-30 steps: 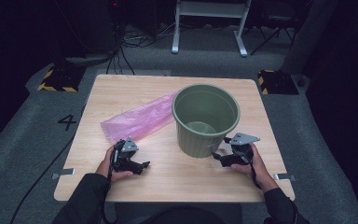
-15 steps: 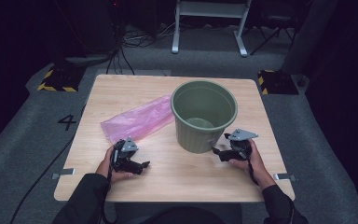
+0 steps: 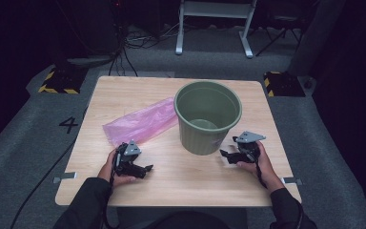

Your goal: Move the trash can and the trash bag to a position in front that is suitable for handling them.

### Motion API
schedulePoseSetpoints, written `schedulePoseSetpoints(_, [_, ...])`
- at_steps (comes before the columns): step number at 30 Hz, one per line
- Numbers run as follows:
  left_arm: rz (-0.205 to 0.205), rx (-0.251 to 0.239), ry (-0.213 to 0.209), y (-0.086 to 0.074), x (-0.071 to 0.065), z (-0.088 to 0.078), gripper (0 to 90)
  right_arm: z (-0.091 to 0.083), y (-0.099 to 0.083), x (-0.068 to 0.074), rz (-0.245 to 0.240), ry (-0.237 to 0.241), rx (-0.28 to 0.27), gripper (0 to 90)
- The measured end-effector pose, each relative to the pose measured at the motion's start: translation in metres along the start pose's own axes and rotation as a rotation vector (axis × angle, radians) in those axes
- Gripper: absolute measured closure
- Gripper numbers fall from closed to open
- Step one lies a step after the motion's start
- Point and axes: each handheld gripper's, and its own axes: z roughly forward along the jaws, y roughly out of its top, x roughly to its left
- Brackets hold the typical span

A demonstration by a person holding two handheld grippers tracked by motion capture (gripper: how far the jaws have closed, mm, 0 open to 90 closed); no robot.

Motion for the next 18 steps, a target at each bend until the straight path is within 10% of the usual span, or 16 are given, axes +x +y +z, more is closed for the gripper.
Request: schedulePoseSetpoints(18, [-0.069, -0.06, 0.211, -0.007, 0.028, -0.045, 17.0, -0.007, 0.011, 0.0, -0.016, 0.06, -0.057, 18.1])
